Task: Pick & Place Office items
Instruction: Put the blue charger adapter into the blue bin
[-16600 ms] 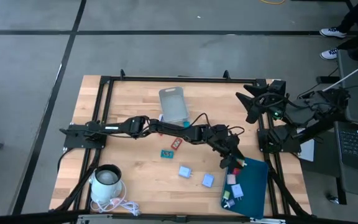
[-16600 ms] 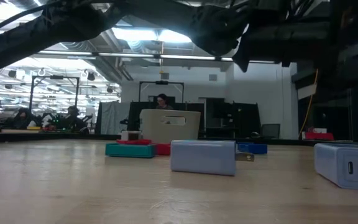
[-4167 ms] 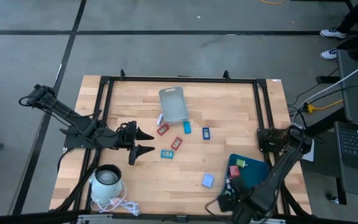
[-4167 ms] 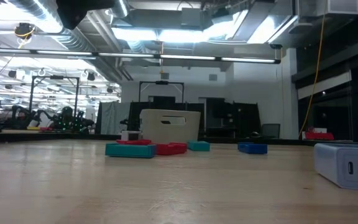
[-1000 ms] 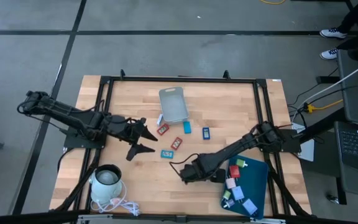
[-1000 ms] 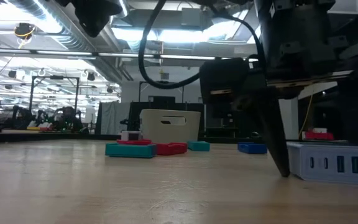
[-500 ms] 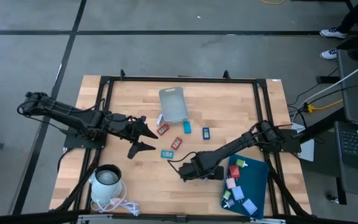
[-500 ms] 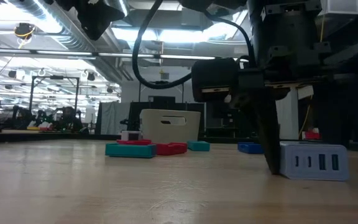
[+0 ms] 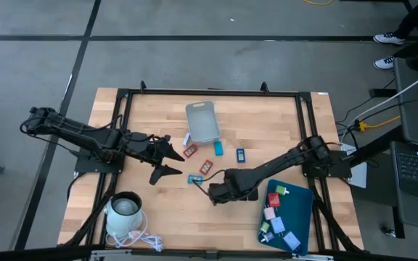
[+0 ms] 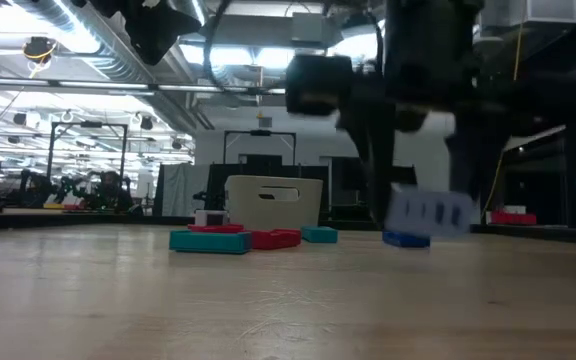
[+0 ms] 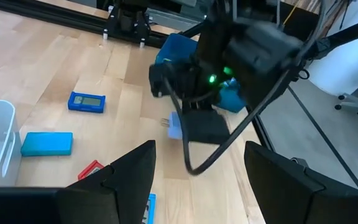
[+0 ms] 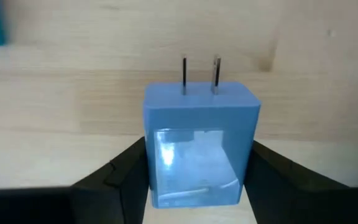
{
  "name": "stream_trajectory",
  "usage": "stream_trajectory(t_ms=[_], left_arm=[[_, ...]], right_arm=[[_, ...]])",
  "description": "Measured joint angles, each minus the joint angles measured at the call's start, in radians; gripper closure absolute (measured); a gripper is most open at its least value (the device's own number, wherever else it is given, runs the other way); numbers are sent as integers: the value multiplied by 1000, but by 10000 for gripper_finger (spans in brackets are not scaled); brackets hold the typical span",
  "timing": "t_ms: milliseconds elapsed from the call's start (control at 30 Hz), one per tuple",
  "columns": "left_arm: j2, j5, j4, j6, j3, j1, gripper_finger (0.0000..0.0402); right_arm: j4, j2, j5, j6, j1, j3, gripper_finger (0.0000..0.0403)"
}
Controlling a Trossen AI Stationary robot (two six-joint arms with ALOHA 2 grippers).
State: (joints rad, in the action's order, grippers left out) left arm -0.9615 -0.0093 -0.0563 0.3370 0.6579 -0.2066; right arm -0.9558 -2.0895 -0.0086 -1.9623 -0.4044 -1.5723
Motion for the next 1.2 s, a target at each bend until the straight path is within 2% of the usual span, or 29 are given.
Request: stream_trajectory(t_ms=[300,433,600,800,900,1067,1200], left_arm=[[0,-11,3,0,0,0,162],[0,-16,3,0,0,0,162],[0,-17,5,0,0,0,162],[0,-22,8,0,0,0,162],[0,-25,8,-1,0,0,162],[0,-24,8,-1,0,0,162],[0,-24,8,-6,0,0,162]], right_arm=[[-37,146,112,86,-6,0,194],[-111,225,117,89,-33,-1,194],[-264,298,56,82,-93,-2,194],[-432,332,-76,-15,-210,-2,194],[-461,332,-129,-109,-286,-2,194],[-459,332,-144,-346,-416,-2,194],[-468,311,-196,-367,-467,10,194]])
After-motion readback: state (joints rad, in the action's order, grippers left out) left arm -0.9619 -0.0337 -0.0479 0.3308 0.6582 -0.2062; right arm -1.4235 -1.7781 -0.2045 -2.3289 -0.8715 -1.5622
